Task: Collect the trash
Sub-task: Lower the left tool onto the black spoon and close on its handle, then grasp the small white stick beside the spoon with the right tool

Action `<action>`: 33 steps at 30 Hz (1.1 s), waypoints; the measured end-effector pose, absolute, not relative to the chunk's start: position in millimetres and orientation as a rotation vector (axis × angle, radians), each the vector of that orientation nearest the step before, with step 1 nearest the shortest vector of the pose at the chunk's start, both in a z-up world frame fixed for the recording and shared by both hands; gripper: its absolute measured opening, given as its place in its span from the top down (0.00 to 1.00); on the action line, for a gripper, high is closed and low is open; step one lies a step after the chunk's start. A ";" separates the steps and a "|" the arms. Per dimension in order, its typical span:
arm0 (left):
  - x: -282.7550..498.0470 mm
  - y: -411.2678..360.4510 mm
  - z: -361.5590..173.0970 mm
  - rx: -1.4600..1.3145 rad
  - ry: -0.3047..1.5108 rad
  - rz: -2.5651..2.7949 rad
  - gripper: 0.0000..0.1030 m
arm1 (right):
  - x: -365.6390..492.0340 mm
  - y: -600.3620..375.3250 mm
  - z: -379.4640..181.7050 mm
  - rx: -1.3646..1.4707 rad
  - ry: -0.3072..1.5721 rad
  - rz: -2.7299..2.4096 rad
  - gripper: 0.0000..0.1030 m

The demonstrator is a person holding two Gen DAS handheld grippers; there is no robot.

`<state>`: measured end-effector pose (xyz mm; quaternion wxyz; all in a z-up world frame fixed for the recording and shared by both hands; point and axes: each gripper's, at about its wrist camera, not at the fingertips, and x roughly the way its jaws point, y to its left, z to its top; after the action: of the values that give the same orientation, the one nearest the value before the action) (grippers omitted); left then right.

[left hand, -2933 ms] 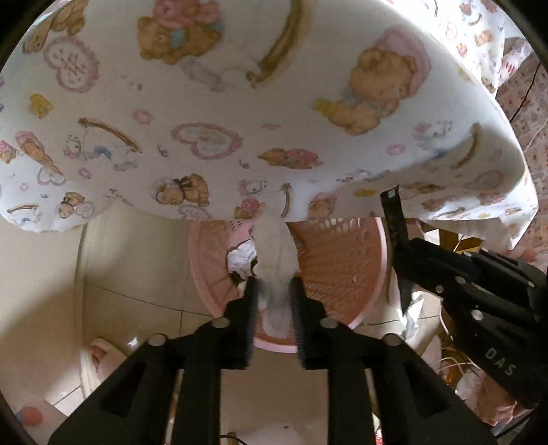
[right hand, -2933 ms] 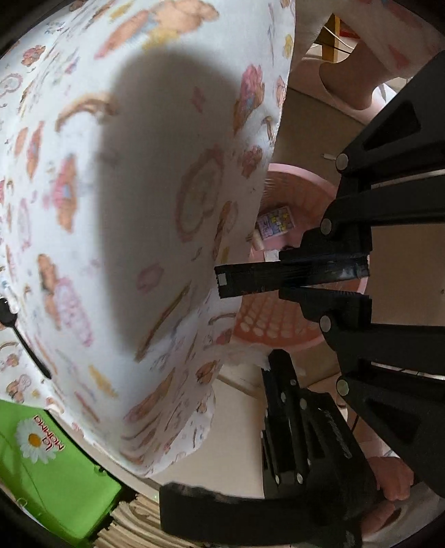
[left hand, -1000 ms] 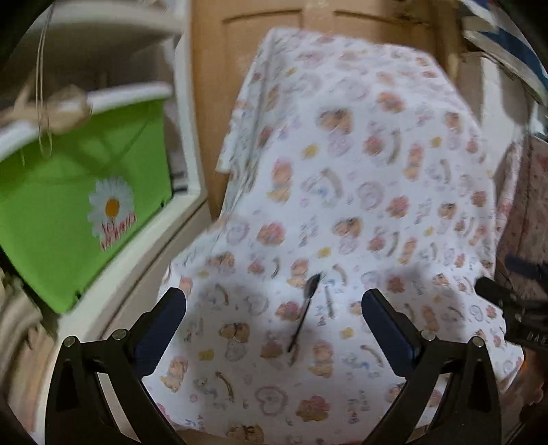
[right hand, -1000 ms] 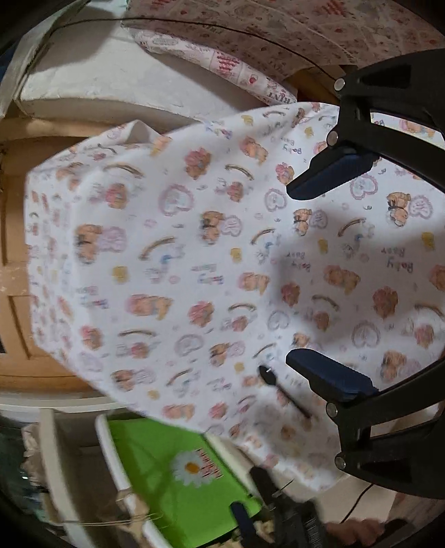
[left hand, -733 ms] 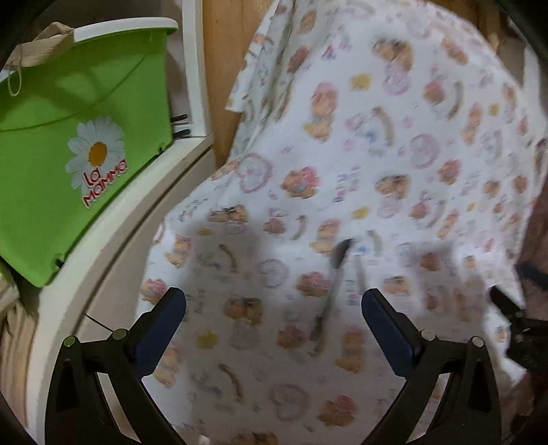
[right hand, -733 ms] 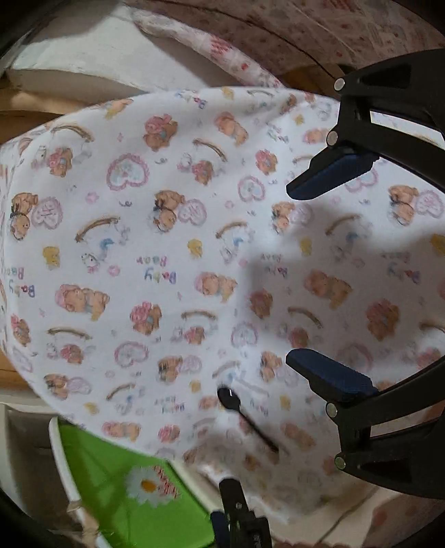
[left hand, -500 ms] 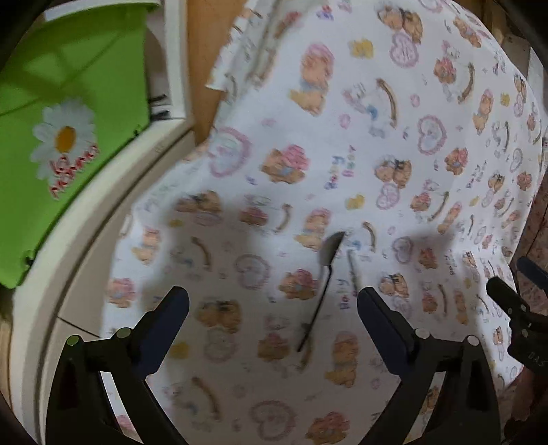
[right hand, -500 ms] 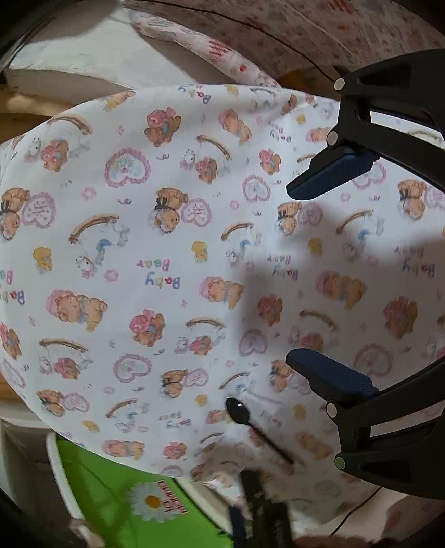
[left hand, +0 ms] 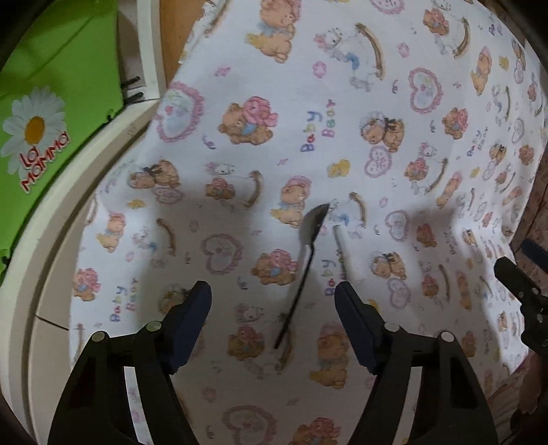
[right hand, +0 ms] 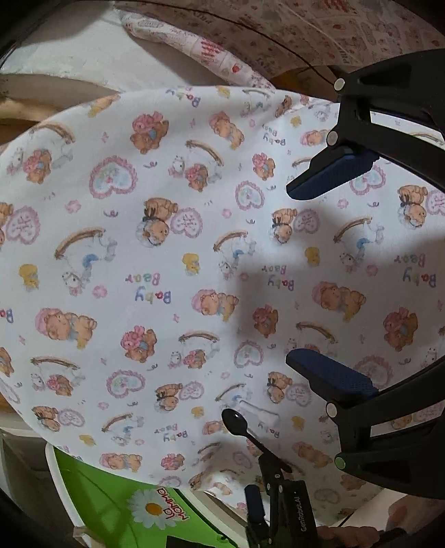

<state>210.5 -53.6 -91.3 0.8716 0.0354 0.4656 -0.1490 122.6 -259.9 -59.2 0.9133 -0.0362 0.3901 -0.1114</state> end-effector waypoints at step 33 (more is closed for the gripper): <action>199.9 -50.2 -56.7 0.028 0.973 -0.333 0.97 | 153.2 -238.6 -64.1 0.155 0.854 -0.093 0.21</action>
<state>199.9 -50.2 -56.7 0.8705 0.0132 0.4655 -0.1592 153.2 -238.6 -64.1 0.9063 0.0749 0.4136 -0.0450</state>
